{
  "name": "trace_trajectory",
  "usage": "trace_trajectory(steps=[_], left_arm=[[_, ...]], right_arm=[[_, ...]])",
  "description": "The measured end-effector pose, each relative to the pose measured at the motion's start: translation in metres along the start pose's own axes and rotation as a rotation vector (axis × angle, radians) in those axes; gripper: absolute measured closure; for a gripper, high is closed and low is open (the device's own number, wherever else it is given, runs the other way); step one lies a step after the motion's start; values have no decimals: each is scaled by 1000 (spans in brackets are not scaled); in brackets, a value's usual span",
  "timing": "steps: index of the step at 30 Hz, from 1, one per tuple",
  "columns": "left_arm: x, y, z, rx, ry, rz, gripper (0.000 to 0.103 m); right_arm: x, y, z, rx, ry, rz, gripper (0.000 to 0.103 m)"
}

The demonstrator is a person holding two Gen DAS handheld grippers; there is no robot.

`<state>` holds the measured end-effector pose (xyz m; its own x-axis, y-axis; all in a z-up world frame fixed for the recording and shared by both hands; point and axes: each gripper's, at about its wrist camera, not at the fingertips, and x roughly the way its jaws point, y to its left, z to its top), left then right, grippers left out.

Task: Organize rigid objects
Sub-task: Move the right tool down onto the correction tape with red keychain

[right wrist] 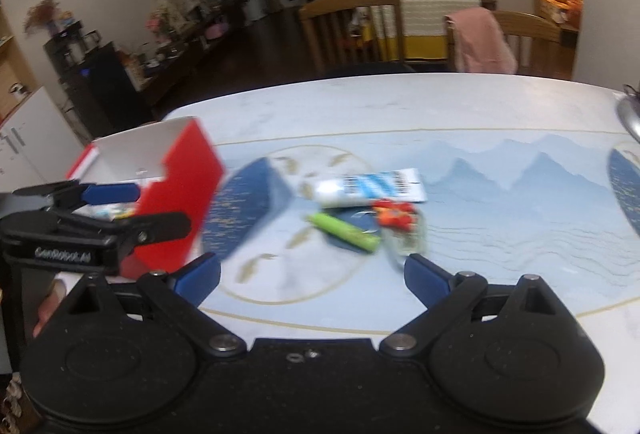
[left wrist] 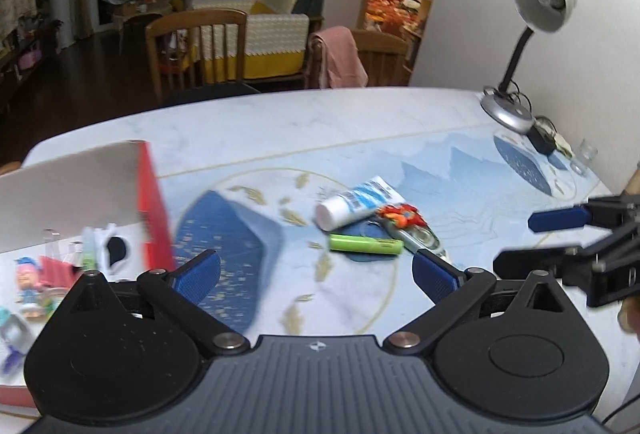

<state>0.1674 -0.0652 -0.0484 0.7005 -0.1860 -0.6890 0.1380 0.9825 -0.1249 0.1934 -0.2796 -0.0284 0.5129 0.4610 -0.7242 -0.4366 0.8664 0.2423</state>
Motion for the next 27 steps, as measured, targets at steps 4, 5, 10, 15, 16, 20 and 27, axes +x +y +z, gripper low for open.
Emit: trace_trajectory(steps=[4,5,10,15,16,20,27], left_arm=[[24,-20,-1,33,20,0,0],[31,-24,-1,39,25,2,0],[63,-41,-3,62,40,3,0],[95,-52,-6,84,56,4,0],[100,-54,-7,88,59,8,0],[119,-57,-8,96,66,10,0],[145,-57,-11,102,78,26,0]], right_arm=[[6,-32,0,18,15,-41,7],[8,-38,0,20,20,-49,7],[24,-62,3,28,46,-77,11],[43,-73,13,12,58,-85,16],[47,-74,15,8,63,-83,17],[64,-75,21,-11,80,-88,19],[97,-73,28,-18,117,-81,22]])
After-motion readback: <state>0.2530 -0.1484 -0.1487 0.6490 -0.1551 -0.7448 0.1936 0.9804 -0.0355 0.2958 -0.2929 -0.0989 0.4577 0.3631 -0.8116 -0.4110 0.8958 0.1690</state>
